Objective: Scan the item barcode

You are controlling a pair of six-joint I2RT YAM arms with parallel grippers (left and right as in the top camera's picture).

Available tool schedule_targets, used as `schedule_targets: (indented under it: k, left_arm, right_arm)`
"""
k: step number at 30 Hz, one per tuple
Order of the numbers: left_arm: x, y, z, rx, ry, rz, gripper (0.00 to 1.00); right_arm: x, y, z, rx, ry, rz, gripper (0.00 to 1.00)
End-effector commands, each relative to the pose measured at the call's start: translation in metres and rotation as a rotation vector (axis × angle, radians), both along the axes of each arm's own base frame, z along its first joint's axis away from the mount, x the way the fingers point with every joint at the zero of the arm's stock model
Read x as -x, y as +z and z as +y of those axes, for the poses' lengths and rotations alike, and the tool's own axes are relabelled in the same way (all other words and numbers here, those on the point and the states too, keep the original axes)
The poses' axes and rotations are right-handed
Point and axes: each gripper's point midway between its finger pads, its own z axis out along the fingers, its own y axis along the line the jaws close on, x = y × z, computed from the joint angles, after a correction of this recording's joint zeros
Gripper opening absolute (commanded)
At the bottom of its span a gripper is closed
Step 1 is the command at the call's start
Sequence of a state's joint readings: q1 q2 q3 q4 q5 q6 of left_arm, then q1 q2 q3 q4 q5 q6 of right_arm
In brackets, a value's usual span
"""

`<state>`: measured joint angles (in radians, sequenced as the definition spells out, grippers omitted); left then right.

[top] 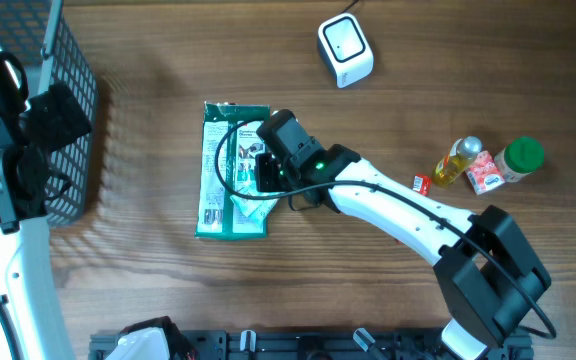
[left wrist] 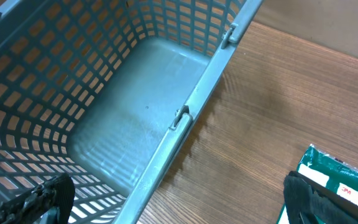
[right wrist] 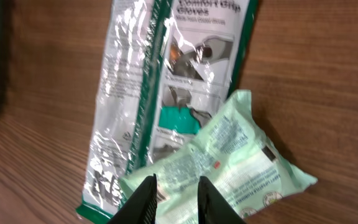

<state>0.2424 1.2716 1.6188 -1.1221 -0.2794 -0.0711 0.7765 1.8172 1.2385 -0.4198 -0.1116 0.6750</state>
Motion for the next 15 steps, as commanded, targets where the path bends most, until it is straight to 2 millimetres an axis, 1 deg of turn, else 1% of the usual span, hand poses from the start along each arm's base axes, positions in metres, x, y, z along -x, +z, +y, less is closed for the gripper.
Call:
schedule_targets:
  k: [1, 4, 5, 7, 11, 13, 14, 15]
  left_arm:
    - [0.000, 0.002, 0.001, -0.007, -0.005, -0.002, 1.00]
    - [0.000, 0.002, 0.001, -0.007, -0.005, -0.002, 1.00]
    - [0.000, 0.002, 0.001, -0.007, -0.005, -0.002, 1.00]
    - [0.000, 0.002, 0.001, -0.007, -0.005, -0.002, 1.00]
    - [0.000, 0.002, 0.001, -0.007, -0.005, -0.002, 1.00]
    - [0.000, 0.002, 0.001, -0.007, -0.005, -0.002, 1.00]
    - [0.000, 0.002, 0.001, -0.007, -0.005, -0.002, 1.00]
    - [0.000, 0.002, 0.001, -0.007, -0.005, -0.002, 1.00]
  right_arm:
    - [0.008, -0.015, 0.001, 0.030, 0.030, 0.043, 0.23]
    - [0.011, -0.030, -0.002, 0.052, 0.002, 0.088, 0.22]
    - [0.012, -0.041, -0.003, 0.064, -0.016, 0.115, 0.22]
    - [0.016, -0.056, -0.006, 0.088, -0.039, 0.156, 0.21]
    - [0.021, -0.088, -0.009, 0.136, -0.041, 0.200, 0.22]
    - [0.022, -0.092, -0.010, 0.146, -0.042, 0.210, 0.21]
    - [0.020, -0.087, -0.009, 0.136, -0.043, 0.201, 0.22]
    - [0.015, -0.077, -0.004, 0.117, -0.040, 0.182, 0.24]
